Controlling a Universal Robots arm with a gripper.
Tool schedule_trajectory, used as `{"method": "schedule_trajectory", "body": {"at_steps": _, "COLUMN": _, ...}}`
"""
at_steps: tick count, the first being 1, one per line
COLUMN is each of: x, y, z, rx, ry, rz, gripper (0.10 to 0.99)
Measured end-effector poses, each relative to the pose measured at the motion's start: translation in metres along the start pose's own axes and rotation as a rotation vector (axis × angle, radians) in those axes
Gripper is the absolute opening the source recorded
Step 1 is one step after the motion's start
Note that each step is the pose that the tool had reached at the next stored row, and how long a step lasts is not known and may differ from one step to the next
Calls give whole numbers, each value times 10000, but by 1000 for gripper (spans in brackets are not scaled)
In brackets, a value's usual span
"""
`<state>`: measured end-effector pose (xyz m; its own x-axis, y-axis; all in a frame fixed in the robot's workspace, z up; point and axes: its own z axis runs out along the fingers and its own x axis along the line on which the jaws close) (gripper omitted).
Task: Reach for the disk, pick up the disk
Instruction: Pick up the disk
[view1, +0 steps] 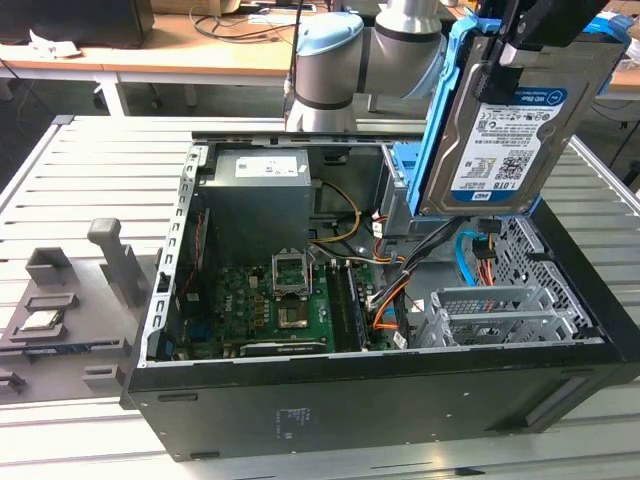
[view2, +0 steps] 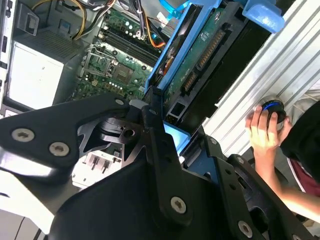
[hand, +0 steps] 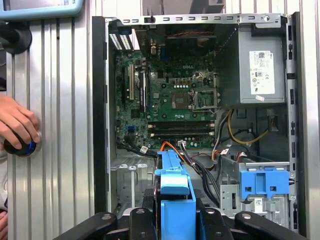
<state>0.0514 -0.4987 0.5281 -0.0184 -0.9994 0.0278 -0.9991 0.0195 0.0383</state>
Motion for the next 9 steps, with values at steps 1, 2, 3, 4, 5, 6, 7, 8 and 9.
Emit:
{"method": "schedule_trajectory", "body": {"at_steps": 1, "x": 25, "y": -1, "z": 0, "rx": 0, "ry": 1, "rz": 0, "gripper": 369}}
{"method": "schedule_trajectory", "body": {"at_steps": 2, "x": 50, "y": -1, "z": 1, "rx": 0, "ry": 1, "rz": 0, "gripper": 369}}
{"method": "schedule_trajectory", "body": {"at_steps": 3, "x": 73, "y": -2, "z": 2, "rx": 0, "ry": 1, "rz": 0, "gripper": 369}}
{"method": "schedule_trajectory", "body": {"at_steps": 4, "x": 111, "y": -2, "z": 2, "rx": 0, "ry": 2, "rz": 0, "gripper": 369}}
{"method": "schedule_trajectory", "body": {"at_steps": 5, "x": 140, "y": -3, "z": 4, "rx": 0, "ry": 1, "rz": -1, "gripper": 369}}
{"method": "schedule_trajectory", "body": {"at_steps": 6, "x": 175, "y": -4, "z": 5, "rx": 0, "ry": 1, "rz": 0, "gripper": 369}}
{"method": "schedule_trajectory", "body": {"at_steps": 7, "x": 213, "y": -5, "z": 5, "rx": 0, "ry": 1, "rz": -1, "gripper": 369}}
{"method": "schedule_trajectory", "body": {"at_steps": 8, "x": 249, "y": -5, "z": 6, "rx": 0, "ry": 2, "rz": 0, "gripper": 369}}
{"method": "schedule_trajectory", "body": {"at_steps": 9, "x": 283, "y": -6, "z": 8, "rx": 0, "ry": 0, "rz": -1, "gripper": 369}}
